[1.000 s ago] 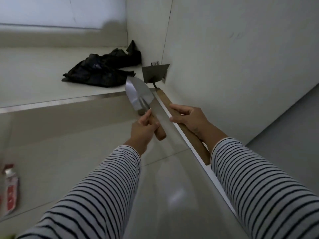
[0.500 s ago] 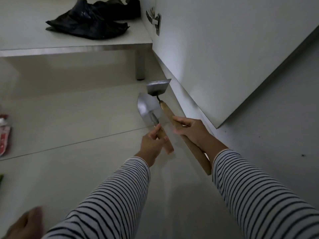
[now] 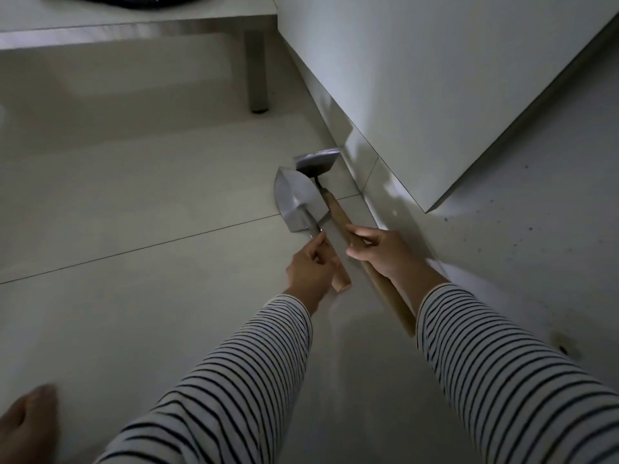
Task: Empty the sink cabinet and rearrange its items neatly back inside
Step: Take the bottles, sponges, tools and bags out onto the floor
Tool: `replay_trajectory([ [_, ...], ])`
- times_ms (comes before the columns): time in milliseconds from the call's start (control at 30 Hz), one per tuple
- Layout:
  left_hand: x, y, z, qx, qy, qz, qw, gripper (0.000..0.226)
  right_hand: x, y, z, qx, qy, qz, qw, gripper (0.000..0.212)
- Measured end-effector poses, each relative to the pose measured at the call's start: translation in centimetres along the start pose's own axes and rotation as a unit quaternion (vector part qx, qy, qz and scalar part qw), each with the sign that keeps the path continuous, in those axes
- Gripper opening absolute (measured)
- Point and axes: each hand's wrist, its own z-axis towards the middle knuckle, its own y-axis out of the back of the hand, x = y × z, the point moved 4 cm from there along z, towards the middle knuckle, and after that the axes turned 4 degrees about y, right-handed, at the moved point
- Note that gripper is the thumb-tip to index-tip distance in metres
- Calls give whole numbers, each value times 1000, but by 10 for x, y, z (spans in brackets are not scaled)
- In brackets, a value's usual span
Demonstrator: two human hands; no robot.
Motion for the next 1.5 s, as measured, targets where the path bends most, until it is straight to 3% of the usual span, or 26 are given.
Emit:
replay_trajectory([
  [267, -15, 0, -3, 23, -49, 174, 983, 68, 15, -5, 2, 61, -43, -199, 977, 53],
  [400, -21, 16, -6, 5, -41, 287, 957, 66, 34, -6, -2, 106, -31, -347, 931, 59],
  [600, -44, 64, -7, -23, -25, 458, 889, 48, 66, -20, 3, 115, 15, -469, 875, 23],
  [833, -117, 151, -7, -76, -60, 499, 861, 32, 158, -55, 10, 98, 99, -494, 858, 42],
  [1000, -198, 230, -9, -145, -106, 499, 848, 31, 248, -83, 22, 81, 152, -513, 841, 25],
  [1067, -228, 262, -7, -169, -130, 498, 841, 34, 292, -92, 21, 80, 166, -549, 815, 37],
  [1133, -254, 294, 0, -190, -149, 486, 840, 42, 333, -99, 23, 59, 191, -557, 806, 32],
  [1200, -275, 326, 13, -207, -165, 472, 841, 49, 365, -106, 35, 24, 211, -539, 815, 36],
  [1367, -316, 392, 66, -179, -237, 405, 865, 60, 418, -128, 79, -20, 252, -371, 894, 52],
  [1500, -332, 427, 133, -160, -283, 353, 877, 70, 438, -154, 133, -29, 299, -282, 911, 66],
])
